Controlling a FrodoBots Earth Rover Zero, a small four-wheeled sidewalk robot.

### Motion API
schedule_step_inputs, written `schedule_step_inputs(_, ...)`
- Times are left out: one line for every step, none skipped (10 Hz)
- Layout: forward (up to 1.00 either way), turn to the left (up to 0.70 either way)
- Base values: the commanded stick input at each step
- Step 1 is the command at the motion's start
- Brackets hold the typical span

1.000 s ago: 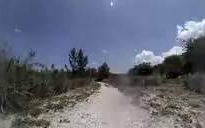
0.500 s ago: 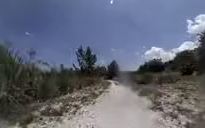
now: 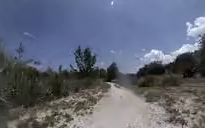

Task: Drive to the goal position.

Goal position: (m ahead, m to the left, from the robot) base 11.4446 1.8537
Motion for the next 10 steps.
schedule_step_inputs(0.85,-0.01)
schedule_step_inputs(0.85,-0.01)
schedule_step_inputs(0.85,-0.01)
schedule_step_inputs(0.85,-0.01)
schedule_step_inputs(0.85,-0.09)
schedule_step_inputs(0.85,-0.26)
schedule_step_inputs(0.85,-0.35)
schedule_step_inputs(0.85,-0.14)
schedule_step_inputs(0.85,-0.01)
schedule_step_inputs(0.85,-0.01)
